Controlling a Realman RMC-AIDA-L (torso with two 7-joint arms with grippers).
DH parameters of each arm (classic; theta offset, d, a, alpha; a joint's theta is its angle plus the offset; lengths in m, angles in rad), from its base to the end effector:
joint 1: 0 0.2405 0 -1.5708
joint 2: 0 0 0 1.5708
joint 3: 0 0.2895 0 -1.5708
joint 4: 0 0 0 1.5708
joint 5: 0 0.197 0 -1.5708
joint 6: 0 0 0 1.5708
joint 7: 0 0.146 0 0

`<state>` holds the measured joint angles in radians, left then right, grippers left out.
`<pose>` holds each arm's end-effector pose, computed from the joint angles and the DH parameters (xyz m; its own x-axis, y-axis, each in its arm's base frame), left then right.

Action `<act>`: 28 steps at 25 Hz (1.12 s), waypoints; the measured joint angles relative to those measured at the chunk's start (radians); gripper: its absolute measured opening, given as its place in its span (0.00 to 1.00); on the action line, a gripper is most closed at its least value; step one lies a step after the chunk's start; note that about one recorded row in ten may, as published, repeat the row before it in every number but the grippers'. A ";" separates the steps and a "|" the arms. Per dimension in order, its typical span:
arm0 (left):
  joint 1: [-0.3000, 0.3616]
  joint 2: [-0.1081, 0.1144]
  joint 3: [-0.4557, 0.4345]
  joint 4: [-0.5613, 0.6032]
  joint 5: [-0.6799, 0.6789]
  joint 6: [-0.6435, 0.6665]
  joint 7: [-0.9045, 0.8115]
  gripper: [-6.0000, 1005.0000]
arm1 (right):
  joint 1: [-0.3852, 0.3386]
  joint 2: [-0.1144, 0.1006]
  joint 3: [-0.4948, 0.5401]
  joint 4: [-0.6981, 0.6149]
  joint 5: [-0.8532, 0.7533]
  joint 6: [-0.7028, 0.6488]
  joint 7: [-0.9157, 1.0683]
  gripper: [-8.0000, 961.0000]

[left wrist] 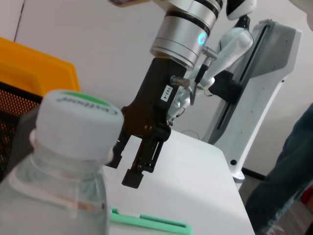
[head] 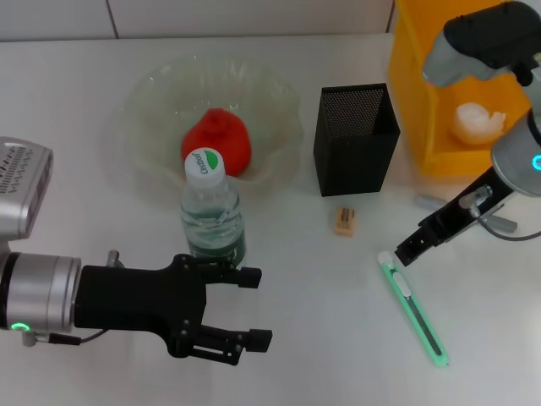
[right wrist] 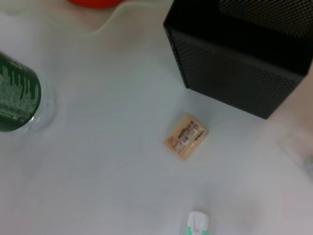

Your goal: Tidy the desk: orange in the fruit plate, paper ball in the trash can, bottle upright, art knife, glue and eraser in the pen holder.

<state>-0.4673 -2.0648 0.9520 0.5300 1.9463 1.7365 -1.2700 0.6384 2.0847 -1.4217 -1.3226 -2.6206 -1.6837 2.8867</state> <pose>-0.2795 0.2663 -0.0549 0.8202 0.3630 0.4422 0.3170 -0.9318 0.1770 0.2077 0.3450 -0.0271 0.4851 -0.8476 0.2149 -0.7186 -0.5265 -0.4544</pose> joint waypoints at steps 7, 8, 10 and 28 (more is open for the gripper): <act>0.002 -0.001 0.009 -0.002 0.007 -0.023 0.000 0.87 | 0.025 0.002 -0.041 0.040 0.005 0.028 0.003 0.77; 0.001 -0.001 0.010 -0.009 0.007 -0.025 0.000 0.87 | 0.036 0.003 -0.058 0.055 0.006 0.030 0.006 0.77; 0.000 -0.001 0.010 -0.014 0.007 -0.026 0.001 0.87 | 0.042 0.003 -0.065 0.065 0.006 0.031 0.008 0.77; 0.001 -0.003 0.022 -0.025 0.006 -0.040 0.009 0.87 | 0.063 0.005 -0.139 0.136 0.033 0.082 0.037 0.52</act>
<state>-0.4659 -2.0678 0.9738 0.5045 1.9528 1.6962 -1.2609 0.7010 2.0893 -1.5604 -1.1868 -2.5876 -1.6022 2.9239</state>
